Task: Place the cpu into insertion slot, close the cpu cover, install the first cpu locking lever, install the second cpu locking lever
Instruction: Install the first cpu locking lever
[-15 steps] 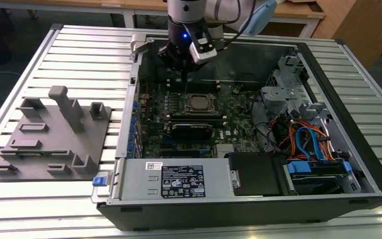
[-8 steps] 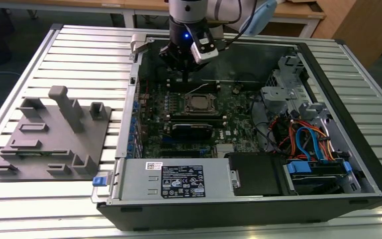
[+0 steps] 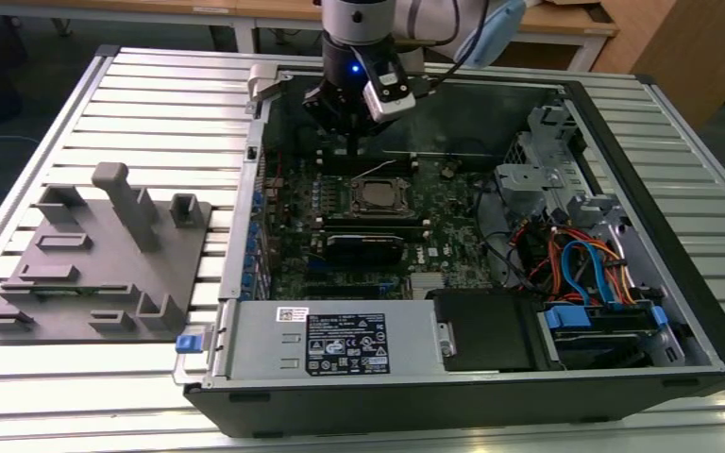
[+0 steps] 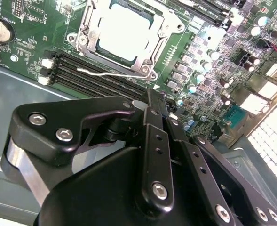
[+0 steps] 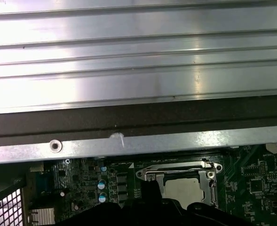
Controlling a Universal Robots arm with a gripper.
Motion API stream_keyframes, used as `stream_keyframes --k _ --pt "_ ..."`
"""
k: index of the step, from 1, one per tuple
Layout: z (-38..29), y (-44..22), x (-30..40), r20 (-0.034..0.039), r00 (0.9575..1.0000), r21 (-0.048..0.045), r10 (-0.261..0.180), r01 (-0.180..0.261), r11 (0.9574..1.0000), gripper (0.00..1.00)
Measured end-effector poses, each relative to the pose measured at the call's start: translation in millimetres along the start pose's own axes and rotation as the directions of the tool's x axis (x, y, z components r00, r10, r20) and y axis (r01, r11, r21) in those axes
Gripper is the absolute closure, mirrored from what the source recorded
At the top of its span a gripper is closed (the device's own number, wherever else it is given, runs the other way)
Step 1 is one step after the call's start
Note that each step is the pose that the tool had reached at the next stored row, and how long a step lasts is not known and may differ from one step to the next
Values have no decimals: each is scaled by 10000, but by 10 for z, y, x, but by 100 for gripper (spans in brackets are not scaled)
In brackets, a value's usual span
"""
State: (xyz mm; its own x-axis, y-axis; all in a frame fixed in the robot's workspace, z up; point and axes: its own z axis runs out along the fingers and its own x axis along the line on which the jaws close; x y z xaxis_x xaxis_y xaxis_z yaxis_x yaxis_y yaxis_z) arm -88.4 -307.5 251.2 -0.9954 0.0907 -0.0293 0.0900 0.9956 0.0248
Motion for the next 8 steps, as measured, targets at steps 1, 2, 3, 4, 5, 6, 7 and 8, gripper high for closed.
stream_keyframes --k 1,2,3,4,5,6,7,8 --pt "2 -3 -2 -9 10000 -95 11 -11 10000 90" --pt "5 -6 -3 -19 10000 -206 22 -23 9998 90" --pt "8 -10 -4 -28 10000 -319 34 -35 9995 90" --pt "11 -19 -6 -36 10000 -393 39 -40 9992 90" --pt "15 -29 -7 -39 10000 -430 40 -42 9991 90" --pt "19 -38 -8 -42 10000 -467 42 -43 9989 90" --pt "23 -48 -10 -52 10000 -567 45 -48 9984 90" --pt "27 -54 -14 -66 10000 -704 48 -52 9975 90"
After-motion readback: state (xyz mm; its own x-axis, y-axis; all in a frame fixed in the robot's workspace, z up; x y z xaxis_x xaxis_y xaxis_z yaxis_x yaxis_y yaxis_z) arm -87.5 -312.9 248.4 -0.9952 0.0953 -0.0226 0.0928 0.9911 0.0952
